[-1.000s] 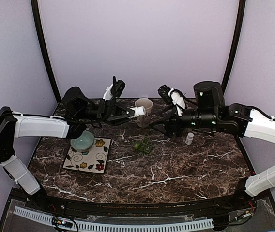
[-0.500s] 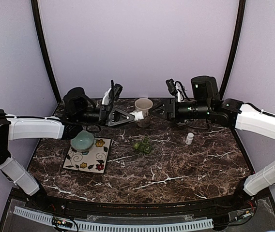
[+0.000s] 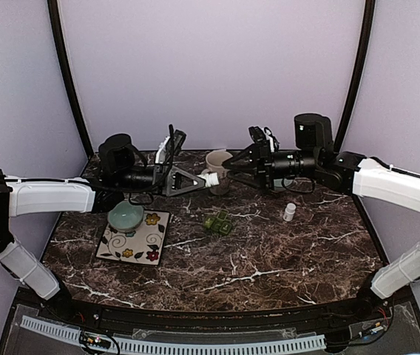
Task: Sort the pills into containers
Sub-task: Unscrew the lid of the pill bottle.
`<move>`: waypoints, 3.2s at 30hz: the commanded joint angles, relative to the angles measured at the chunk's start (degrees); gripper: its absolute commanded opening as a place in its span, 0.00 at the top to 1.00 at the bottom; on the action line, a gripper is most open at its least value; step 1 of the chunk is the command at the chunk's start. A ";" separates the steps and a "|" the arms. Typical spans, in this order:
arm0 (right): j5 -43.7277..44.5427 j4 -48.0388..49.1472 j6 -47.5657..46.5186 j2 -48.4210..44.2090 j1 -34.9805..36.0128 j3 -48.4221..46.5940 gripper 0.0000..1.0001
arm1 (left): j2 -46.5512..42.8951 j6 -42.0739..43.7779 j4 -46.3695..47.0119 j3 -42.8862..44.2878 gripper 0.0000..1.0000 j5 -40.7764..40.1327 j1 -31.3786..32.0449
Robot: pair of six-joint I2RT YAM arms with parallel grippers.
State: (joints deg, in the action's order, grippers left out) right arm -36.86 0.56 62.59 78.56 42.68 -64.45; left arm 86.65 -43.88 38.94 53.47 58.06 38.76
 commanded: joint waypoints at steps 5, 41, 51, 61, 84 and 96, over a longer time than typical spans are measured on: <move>-7.31 7.37 6.02 2.23 -0.32 0.45 0.62 | -0.63 2.92 -1.86 1.71 1.00 0.52 -0.19; -11.97 4.13 3.42 6.28 0.04 -4.55 0.82 | 3.02 4.13 -3.53 5.28 1.00 1.70 -0.22; -12.57 -4.44 -12.42 7.06 0.13 -8.50 1.00 | 3.51 -4.11 5.09 4.18 1.00 2.99 -0.59; -9.35 -11.29 -35.85 4.07 0.17 -9.02 1.00 | 5.04 -21.04 21.14 4.40 1.00 6.38 -0.81; 13.46 -17.73 -61.33 -0.24 3.01 -6.60 1.00 | 3.80 -24.37 22.21 3.45 1.00 7.86 -0.78; 10.92 -20.37 -61.00 1.93 3.10 -10.04 0.75 | 5.28 -25.39 23.83 4.36 1.00 9.26 -0.80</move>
State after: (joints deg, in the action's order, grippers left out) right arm -30.30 -15.16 1.89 79.29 46.96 -73.12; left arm 93.86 -68.82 55.83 56.84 63.66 38.15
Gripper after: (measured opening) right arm 0.214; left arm 0.252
